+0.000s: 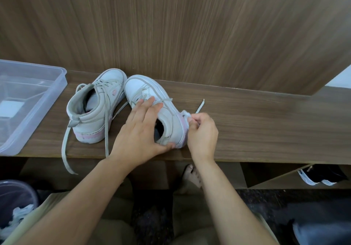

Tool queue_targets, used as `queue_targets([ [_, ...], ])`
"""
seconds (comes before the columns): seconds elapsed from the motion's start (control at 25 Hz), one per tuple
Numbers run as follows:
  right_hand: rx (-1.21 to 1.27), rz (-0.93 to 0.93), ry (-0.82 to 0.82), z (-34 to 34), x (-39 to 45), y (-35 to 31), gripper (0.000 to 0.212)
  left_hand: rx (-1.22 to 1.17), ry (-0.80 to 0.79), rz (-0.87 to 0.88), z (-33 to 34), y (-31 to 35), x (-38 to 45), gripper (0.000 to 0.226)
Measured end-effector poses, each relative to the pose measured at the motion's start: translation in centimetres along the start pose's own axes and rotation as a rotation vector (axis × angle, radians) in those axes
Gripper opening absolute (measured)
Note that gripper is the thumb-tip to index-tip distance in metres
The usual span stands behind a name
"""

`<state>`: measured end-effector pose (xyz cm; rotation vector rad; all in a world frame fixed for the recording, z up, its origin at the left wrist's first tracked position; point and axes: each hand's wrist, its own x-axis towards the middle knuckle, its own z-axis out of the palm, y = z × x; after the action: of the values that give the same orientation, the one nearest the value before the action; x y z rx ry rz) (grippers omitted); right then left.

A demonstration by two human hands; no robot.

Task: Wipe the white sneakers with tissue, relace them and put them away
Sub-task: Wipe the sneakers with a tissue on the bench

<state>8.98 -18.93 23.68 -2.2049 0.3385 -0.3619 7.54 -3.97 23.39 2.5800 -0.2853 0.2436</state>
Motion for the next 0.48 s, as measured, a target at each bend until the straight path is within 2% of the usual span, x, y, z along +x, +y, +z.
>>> queue_targets([
  [0.24,-0.064,0.004,-0.039,-1.3,-4.6,0.3,0.007,-0.012,0.007,0.034,-0.1,-0.5,-0.3,0.103],
  [0.36,-0.046,-0.036,-0.029,-0.7,-1.6,-0.5,0.009,-0.027,0.012,0.039,-0.2,-0.6,-0.5,0.101],
  [0.48,-0.048,-0.121,-0.146,0.0,1.9,-1.6,0.008,-0.026,0.011,0.041,-0.2,-0.7,-0.7,0.101],
])
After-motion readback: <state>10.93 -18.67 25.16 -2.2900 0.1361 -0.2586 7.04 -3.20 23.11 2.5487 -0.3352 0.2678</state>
